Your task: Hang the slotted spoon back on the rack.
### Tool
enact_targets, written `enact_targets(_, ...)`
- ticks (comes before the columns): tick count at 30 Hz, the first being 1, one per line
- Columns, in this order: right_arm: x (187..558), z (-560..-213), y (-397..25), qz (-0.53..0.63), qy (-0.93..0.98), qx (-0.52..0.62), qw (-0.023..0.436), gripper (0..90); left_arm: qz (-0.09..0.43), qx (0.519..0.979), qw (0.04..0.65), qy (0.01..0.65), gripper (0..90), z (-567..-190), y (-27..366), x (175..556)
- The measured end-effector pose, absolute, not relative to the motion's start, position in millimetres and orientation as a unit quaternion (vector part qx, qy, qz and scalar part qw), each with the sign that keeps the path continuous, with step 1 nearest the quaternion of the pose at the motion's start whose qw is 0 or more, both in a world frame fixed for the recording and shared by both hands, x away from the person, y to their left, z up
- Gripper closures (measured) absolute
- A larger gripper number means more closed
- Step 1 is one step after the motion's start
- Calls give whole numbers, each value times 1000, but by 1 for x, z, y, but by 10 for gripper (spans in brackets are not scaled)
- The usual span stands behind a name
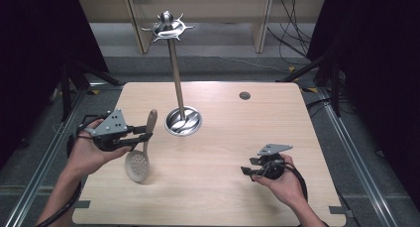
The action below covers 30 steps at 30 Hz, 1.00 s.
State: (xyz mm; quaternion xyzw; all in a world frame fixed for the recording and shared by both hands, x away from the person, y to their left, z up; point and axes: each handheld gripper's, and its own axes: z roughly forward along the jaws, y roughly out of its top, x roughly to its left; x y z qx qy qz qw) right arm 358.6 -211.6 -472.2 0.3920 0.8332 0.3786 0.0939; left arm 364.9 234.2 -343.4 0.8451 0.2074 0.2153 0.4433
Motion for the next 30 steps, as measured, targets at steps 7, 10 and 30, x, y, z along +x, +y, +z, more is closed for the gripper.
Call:
enact_targets(7,358,-472,-211,377,833,396,90,488,226,831,459,218,717,-342,235,366)
enact_targets(10,359,-474,-211,389,828,393,96,487,236,822,465,231,717,-340,234,366)
enact_targets(30,359,-474,-211,386,830,390,100,486,254,758,525,292,717,-332,219,370)
